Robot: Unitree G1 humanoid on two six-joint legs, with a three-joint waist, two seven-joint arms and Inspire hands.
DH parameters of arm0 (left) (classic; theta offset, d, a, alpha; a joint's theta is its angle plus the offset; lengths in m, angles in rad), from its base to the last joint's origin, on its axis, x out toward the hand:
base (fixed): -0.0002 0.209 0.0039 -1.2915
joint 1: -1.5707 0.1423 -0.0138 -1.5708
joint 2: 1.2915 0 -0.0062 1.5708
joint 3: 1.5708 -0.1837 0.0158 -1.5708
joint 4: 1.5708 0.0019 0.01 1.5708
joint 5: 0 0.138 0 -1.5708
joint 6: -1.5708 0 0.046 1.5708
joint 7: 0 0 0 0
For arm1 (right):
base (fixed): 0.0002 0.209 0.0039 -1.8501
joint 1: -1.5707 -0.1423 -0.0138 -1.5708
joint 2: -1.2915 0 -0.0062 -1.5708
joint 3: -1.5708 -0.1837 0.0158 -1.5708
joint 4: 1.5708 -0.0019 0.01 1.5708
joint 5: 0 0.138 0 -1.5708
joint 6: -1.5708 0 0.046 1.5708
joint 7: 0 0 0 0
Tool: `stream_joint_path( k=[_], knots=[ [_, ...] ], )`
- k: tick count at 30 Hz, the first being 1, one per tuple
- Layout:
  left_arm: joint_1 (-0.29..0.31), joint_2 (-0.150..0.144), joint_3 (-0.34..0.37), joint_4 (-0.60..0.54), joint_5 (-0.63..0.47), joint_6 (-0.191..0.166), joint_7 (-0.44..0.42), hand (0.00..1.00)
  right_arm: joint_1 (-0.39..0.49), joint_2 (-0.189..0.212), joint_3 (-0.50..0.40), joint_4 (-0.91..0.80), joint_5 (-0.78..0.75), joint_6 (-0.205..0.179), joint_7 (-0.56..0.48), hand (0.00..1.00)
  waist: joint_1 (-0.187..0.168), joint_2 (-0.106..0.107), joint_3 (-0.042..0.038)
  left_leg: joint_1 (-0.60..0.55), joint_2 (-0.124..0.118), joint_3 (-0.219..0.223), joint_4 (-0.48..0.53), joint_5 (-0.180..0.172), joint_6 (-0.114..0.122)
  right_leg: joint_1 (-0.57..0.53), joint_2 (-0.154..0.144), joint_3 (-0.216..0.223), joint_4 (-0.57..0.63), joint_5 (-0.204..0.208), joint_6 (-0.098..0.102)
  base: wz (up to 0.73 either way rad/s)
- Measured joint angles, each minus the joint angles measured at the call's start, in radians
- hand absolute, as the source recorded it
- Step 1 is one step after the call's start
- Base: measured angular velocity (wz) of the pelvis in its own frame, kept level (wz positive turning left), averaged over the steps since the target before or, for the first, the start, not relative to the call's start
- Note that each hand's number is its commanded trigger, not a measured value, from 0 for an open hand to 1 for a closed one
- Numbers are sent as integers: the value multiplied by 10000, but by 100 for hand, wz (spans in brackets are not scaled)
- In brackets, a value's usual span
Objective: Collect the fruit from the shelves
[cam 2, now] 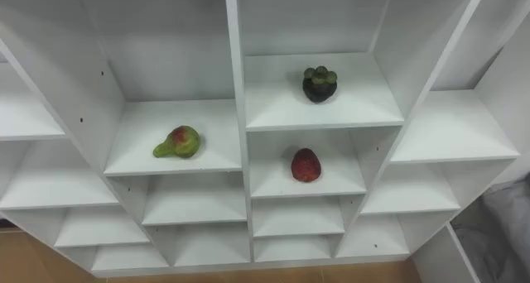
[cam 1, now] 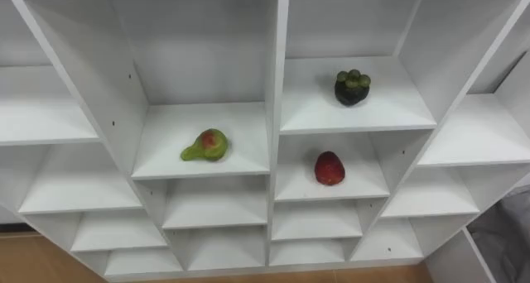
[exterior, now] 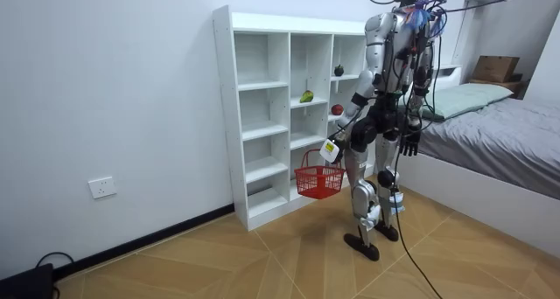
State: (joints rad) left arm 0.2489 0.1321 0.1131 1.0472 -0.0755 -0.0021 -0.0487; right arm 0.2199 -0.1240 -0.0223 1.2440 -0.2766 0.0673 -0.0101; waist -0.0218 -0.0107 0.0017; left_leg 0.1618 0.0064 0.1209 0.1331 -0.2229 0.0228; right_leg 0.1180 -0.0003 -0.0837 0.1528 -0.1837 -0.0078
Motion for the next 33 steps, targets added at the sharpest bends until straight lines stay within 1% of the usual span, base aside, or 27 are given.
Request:
stream_joint_path(
  k=[7, 8, 13, 17, 24, 30, 33],
  knots=[
    [-65, -9, 15, -85, -3, -10, 30, 100, -24, -4, -19, 1, -120, -17, -17, 0, 11, 18, -10, 2, 0, 9, 1, 0, 0, -15, 4, 10, 20, 0, 0, 0],
    [-64, -15, 14, -74, -4, -10, 33, 100, -28, -6, -20, 2, -122, -20, -29, 0, 16, 43, -25, 5, 0, 8, 1, 0, 0, -14, 5, 17, 22, 1, -1, 0],
    [-52, -21, 15, -72, 7, -2, 20, 100, -11, -14, -20, 1, -79, -23, -256, 0, 26, 81, -21, 4, 6, 8, 1, 0, 0, -18, 13, 64, 33, 1, -1, 0],
    [-50, -44, 11, -69, 53, -1, 39, 100, -5, -14, -18, -8, -85, -33, -401, 0, 21, 138, -36, 12, 7, 33, 2, 0, -1, -21, 14, 33, 59, 1, -2, 0],
    [-22, -44, 11, -60, 55, -14, 158, 100, -108, -16, -19, -48, -98, -132, -418, 0, 28, 112, -23, 25, 4, 81, 6, 0, -1, -56, 5, 49, 155, -6, -2, -1],
    [-19, -44, 9, -60, 52, -14, 163, 100, -175, -18, -23, -177, -90, -137, -455, 0, 26, 103, -23, -21, 5, 83, 13, 1, -1, -119, 5, 53, 183, -8, -4, 0],
    [-17, -49, 11, -53, 50, -14, 162, 100, -233, -20, -112, -317, -97, -156, -648, 0, 33, 103, -24, -15, 6, 85, 16, 1, -1, -127, 9, 109, 185, -7, -4, -2]
  ],
)
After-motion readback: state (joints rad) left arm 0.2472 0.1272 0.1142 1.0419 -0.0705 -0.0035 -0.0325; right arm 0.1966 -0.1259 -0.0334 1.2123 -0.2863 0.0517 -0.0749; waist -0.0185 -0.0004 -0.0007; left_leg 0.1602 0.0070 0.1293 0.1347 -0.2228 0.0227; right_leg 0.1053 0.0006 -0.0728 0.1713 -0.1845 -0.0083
